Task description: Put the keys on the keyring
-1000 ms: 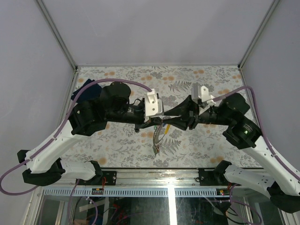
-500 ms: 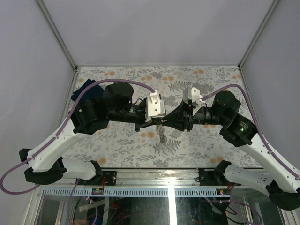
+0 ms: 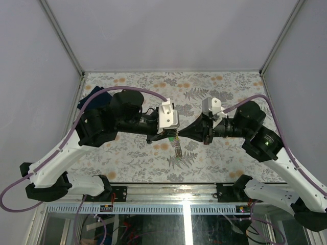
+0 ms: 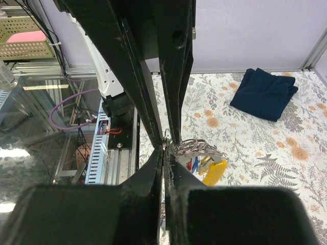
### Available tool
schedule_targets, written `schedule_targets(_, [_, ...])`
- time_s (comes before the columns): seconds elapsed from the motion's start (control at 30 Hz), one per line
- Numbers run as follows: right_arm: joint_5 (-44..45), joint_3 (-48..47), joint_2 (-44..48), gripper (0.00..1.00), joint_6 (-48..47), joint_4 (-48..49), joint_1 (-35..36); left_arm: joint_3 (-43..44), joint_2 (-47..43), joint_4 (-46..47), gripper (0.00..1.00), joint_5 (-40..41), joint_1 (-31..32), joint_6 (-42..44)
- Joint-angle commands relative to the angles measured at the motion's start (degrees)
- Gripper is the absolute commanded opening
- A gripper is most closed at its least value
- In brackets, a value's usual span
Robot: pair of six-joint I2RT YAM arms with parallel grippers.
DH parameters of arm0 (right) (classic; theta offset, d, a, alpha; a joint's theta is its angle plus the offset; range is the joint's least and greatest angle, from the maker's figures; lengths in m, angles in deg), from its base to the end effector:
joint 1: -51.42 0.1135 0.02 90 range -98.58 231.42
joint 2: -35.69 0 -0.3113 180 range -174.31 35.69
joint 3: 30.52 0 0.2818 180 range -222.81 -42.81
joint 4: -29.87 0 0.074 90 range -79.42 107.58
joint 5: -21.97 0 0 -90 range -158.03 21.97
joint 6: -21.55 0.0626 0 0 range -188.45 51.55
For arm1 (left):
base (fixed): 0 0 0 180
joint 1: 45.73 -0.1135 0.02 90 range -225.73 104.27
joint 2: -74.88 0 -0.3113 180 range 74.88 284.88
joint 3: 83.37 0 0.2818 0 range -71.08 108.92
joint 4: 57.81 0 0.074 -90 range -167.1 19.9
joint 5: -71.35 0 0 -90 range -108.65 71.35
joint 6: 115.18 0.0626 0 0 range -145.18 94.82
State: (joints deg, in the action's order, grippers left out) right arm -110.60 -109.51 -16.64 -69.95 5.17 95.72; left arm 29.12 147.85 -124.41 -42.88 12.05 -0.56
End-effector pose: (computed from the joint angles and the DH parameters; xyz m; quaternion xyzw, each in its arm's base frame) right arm 0.1147 0.1711 0.4905 -0.4924 0.4949 0.4793 0.5318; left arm 0.1184 -0.2361 0.5308 0.6318 0.5554 -0.3172 0.4380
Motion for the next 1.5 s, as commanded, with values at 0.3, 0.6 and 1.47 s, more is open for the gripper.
schedule_targets(0.3, [-3.5, 0.9, 6.0, 0.00, -0.5, 8.6, 0.0, -9.1, -9.7, 15.0, 0.27, -5.1, 0.0, -1.1])
schedule_targets(0.6, [-4.4, 1.5, 6.3, 0.00, 0.6, 10.8, 0.0, -9.9, -9.4, 17.8, 0.26, -7.5, 0.0, -2.1])
schedule_targets(1.47, [-4.0, 3.0, 7.6, 0.00, 2.8, 15.0, 0.0, -10.6, -8.6, 17.8, 0.00, -8.2, 0.0, -1.7])
